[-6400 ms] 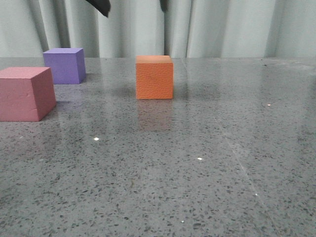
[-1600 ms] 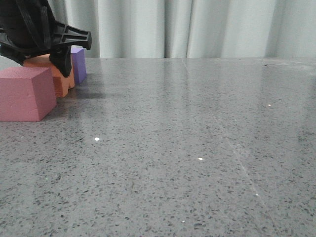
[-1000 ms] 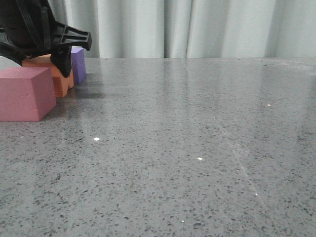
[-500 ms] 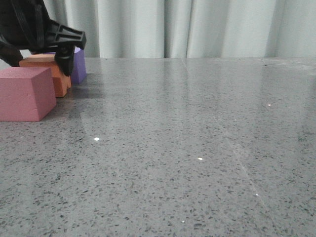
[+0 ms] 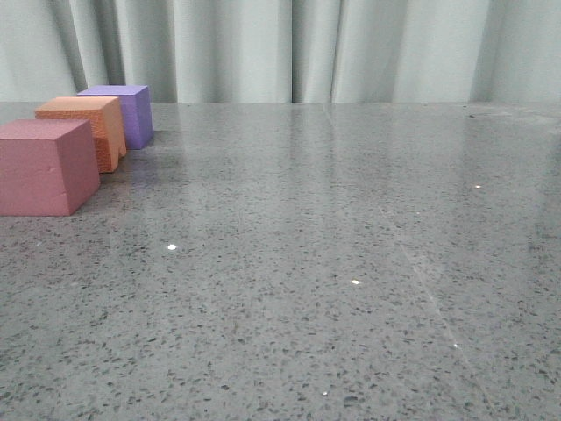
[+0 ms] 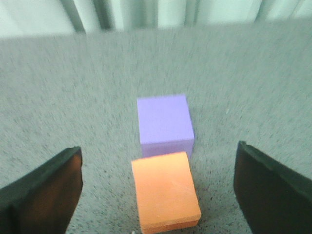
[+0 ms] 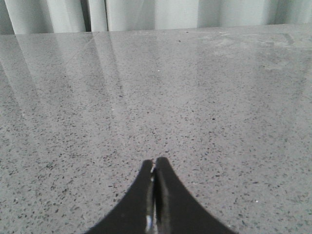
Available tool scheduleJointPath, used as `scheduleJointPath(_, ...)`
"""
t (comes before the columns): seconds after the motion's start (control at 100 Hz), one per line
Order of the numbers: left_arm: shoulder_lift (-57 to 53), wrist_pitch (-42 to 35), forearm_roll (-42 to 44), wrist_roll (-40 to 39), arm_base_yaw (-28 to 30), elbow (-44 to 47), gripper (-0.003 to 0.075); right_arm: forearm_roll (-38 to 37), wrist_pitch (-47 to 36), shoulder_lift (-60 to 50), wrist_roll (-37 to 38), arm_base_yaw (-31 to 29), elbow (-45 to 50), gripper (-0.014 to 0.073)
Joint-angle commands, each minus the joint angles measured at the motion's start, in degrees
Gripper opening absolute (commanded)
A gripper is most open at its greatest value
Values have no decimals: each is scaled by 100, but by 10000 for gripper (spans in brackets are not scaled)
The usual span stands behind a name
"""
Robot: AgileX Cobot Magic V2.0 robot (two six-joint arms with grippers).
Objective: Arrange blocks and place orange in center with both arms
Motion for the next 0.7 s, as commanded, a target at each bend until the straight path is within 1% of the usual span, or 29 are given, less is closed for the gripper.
scheduleJointPath(0.0,-625,-171,142,71,-36,-19,597,-3,-473,-135,2,-39,-85,-60)
scheduleJointPath(0.08,-1070,-180,192,71,-36,233,594,-3,-473,-135,2,-39,-85,-60)
scheduleJointPath(0.17,-1651,-193,341,71,-36,679,563,-3,-468,-135,2,-39,-85,-60)
scheduleJointPath(0.33,-2772,-193,587,71,-36,1644,470,-3,-468,-135,2,-39,-85,-60)
scheduleJointPath(0.43,-3419,-215,562,53,-36,2235,412,-3,-468,-135,2,-39,-85,-60)
scheduleJointPath(0.5,-3904,-217,523,5,-36,2617,354,-3,-468,-135,2,-39,-85,-60)
scheduleJointPath(0.57,-4361,-217,516,-54,-36,2960,277,-3,-468,-135,2,-39,-85,-60)
scheduleJointPath(0.58,-4446,-217,516,-83,-36,3022,249,-3,-468,-135,2,-39,-85,-60)
scheduleJointPath(0.59,-4488,-217,516,-79,-36,3052,249,-3,-468,-135,2,-39,-85,-60)
scheduleJointPath(0.61,-4652,-217,516,-96,-36,3139,210,-3,-468,-135,2,-39,-85,-60)
scheduleJointPath(0.64,-4769,-217,516,-96,-36,3245,180,-3,-468,-135,2,-39,-85,-60)
scheduleJointPath(0.69,-5023,-217,516,-96,-36,3415,96,-3,-468,-135,2,-39,-85,-60)
